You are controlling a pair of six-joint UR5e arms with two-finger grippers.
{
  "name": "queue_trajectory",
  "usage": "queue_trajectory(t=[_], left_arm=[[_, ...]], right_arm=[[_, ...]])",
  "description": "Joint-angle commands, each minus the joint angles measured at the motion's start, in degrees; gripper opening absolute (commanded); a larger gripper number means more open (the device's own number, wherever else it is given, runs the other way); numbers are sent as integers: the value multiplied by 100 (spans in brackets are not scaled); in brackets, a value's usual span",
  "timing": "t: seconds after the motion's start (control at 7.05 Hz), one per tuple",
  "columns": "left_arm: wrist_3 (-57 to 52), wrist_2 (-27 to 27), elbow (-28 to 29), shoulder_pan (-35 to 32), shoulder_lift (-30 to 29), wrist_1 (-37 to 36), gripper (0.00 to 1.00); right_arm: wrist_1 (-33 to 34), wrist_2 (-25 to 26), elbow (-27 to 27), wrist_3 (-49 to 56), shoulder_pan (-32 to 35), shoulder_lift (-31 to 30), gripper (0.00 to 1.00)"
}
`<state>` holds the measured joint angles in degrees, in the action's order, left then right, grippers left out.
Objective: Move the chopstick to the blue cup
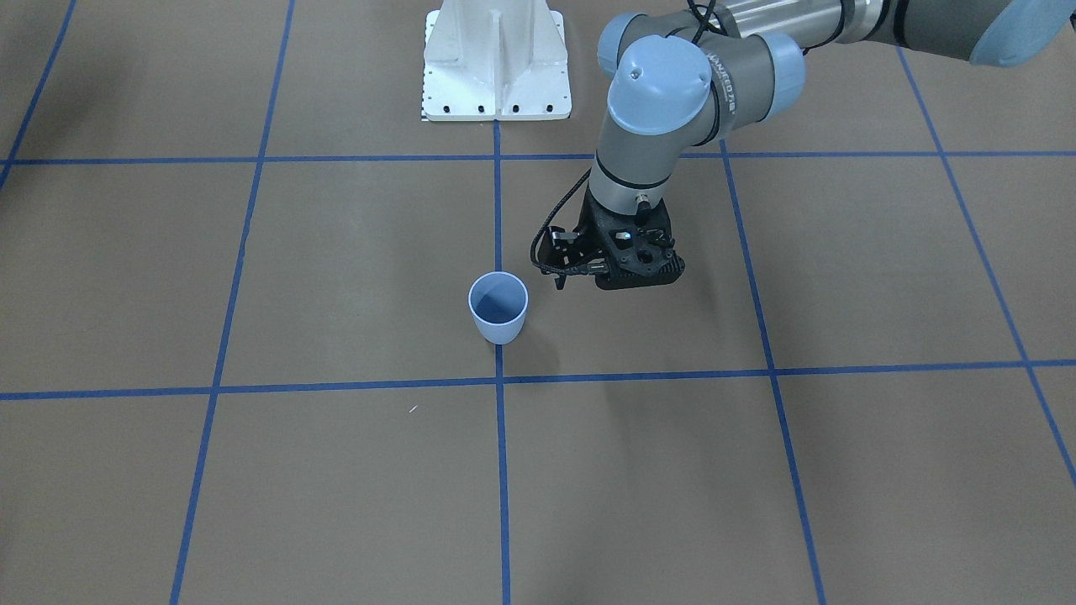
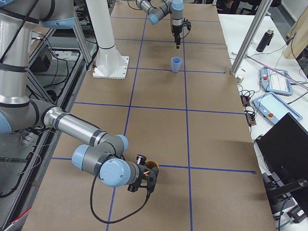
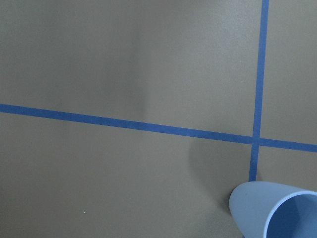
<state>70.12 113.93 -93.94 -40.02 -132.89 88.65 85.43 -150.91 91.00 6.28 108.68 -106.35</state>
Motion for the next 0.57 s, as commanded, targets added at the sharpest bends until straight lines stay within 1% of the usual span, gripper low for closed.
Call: queue_trajectory(t=[0.0, 0.14, 0.28, 0.43], left_arm=[[-7, -3, 7, 3, 9, 3, 97], [-7, -11, 7, 3, 9, 3, 97], [-7, -12, 7, 3, 9, 3, 97], [-7, -3, 7, 3, 9, 3, 97]], right_arm=[[0, 0, -21, -31, 4, -26, 95], [0, 0, -64, -57, -5, -35, 72], [0, 0, -117, -66, 4, -26, 46], [0, -8, -109, -75, -5, -26, 15]])
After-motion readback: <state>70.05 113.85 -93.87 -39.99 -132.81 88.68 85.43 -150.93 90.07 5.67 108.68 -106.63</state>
